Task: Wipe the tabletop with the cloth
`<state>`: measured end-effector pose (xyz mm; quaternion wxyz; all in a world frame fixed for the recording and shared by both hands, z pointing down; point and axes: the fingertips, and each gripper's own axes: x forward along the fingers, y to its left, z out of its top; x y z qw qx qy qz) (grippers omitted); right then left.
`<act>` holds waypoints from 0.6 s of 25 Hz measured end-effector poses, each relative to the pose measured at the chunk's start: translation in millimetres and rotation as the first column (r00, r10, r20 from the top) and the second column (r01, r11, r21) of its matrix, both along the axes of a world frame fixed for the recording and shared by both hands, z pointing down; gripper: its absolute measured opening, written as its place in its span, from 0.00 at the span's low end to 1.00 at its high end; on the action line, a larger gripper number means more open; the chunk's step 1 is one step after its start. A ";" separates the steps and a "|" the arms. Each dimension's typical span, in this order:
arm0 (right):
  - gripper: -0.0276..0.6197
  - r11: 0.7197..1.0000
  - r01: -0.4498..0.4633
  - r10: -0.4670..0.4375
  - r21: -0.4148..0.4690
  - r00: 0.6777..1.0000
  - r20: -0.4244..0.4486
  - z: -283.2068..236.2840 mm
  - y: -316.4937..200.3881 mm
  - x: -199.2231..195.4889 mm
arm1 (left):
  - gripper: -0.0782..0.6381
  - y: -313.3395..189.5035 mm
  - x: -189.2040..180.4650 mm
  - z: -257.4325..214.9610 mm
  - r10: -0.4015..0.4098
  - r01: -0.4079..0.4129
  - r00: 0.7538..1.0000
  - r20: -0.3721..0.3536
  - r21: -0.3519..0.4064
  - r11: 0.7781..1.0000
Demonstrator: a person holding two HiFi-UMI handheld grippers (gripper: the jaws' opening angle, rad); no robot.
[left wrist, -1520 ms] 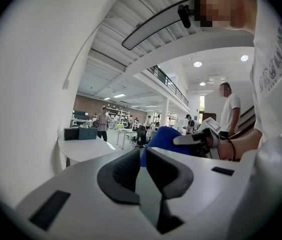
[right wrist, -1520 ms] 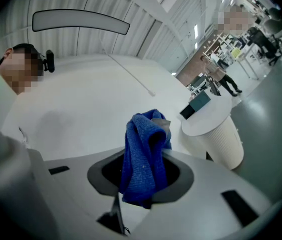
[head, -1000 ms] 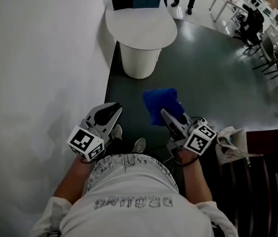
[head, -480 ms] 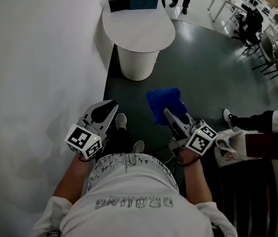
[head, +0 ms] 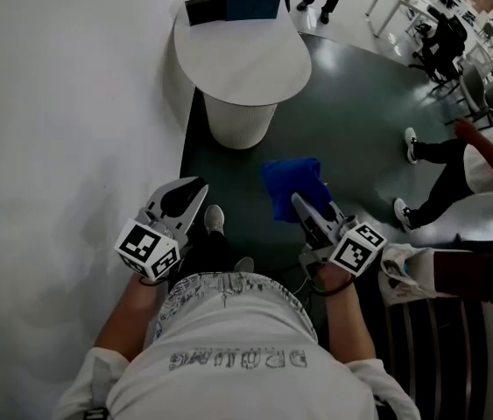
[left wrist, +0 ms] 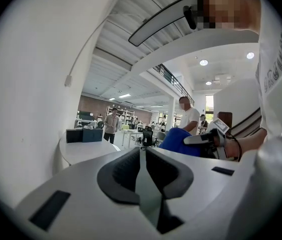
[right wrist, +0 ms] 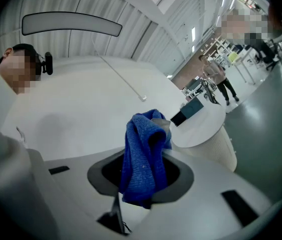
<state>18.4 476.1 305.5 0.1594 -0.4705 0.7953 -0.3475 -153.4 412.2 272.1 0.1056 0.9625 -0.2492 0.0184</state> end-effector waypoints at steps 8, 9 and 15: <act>0.21 1.000 -0.006 0.006 -0.026 1.000 -0.003 6.8 -72.1 1.1 | 0.18 -75.3 8.7 4.3 0.022 -0.022 1.000 -0.008 -0.015 1.000; 0.21 1.000 -0.006 0.006 -0.029 1.000 -0.005 7.4 -82.3 0.2 | 0.18 -85.7 8.1 4.9 0.023 -0.023 1.000 -0.010 -0.018 1.000; 0.21 0.999 -0.015 0.014 -0.051 1.000 -0.014 7.2 -134.4 -10.3 | 0.18 -142.6 1.0 6.5 0.033 -0.034 0.999 -0.021 -0.034 0.999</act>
